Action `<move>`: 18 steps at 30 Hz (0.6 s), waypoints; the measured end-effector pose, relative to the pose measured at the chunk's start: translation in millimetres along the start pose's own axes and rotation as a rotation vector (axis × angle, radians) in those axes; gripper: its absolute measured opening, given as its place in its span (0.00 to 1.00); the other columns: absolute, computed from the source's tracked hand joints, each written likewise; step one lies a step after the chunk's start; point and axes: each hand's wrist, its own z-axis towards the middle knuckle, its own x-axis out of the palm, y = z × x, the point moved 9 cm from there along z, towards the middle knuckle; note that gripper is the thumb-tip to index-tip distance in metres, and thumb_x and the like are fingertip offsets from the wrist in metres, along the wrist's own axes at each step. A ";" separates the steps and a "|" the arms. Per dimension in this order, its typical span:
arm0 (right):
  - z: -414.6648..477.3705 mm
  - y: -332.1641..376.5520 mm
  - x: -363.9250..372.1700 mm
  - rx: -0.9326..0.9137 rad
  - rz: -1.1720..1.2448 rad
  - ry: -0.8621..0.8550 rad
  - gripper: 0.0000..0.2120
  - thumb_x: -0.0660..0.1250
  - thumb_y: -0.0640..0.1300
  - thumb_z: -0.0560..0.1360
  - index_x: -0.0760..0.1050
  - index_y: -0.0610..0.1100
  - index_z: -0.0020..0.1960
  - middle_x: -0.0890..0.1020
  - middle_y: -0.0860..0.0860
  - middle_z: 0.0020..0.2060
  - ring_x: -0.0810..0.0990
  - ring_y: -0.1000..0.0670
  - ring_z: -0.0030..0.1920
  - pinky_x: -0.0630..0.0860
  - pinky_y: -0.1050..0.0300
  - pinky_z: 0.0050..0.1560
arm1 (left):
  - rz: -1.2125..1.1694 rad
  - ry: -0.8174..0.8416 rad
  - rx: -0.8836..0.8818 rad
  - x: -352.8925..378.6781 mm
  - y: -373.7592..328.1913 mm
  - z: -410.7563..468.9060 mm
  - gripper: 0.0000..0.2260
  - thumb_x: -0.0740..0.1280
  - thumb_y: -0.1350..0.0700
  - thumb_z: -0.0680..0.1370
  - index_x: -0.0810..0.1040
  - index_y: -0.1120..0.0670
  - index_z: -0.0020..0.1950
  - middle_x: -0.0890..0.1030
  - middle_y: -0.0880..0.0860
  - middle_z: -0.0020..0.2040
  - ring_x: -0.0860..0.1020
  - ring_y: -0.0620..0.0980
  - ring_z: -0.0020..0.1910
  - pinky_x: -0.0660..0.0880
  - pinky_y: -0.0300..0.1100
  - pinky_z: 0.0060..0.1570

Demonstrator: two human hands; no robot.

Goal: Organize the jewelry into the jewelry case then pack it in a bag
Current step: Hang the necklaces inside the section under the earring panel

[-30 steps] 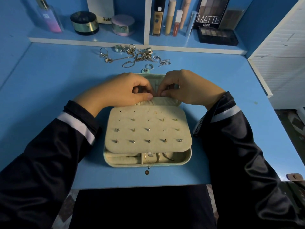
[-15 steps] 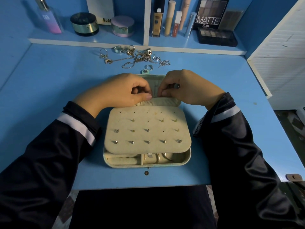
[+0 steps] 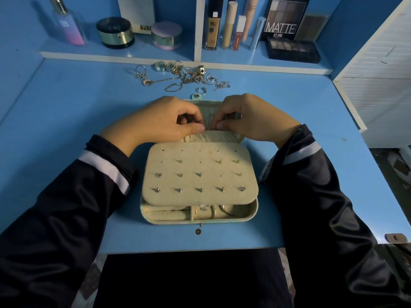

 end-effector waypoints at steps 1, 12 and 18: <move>-0.2 0.8 0.4 -0.004 0.001 0.006 0.09 0.70 0.36 0.74 0.82 0.50 0.45 0.76 0.60 0.40 0.73 0.62 0.38 0.67 0.73 0.41 | 0.002 0.000 0.003 0.6 0.0 0.0 0.01 0.71 0.48 0.76 0.81 0.43 0.45 0.80 0.50 0.38 0.73 0.43 0.34 0.71 0.42 0.37; -2.2 -4.4 -9.1 -0.003 0.053 -0.048 0.08 0.71 0.38 0.74 0.82 0.50 0.48 0.77 0.59 0.41 0.74 0.62 0.39 0.68 0.72 0.43 | -0.048 -0.069 0.061 -1.9 -3.7 1.0 0.04 0.70 0.51 0.77 0.79 0.41 0.47 0.78 0.49 0.38 0.72 0.39 0.32 0.67 0.31 0.34; 2.3 -25.1 -32.5 0.057 0.146 -0.336 0.07 0.69 0.37 0.75 0.83 0.46 0.49 0.80 0.55 0.40 0.75 0.57 0.39 0.70 0.69 0.43 | -0.034 -0.301 0.146 -23.5 -13.7 9.1 0.04 0.69 0.57 0.78 0.81 0.49 0.51 0.77 0.42 0.45 0.74 0.34 0.43 0.65 0.23 0.42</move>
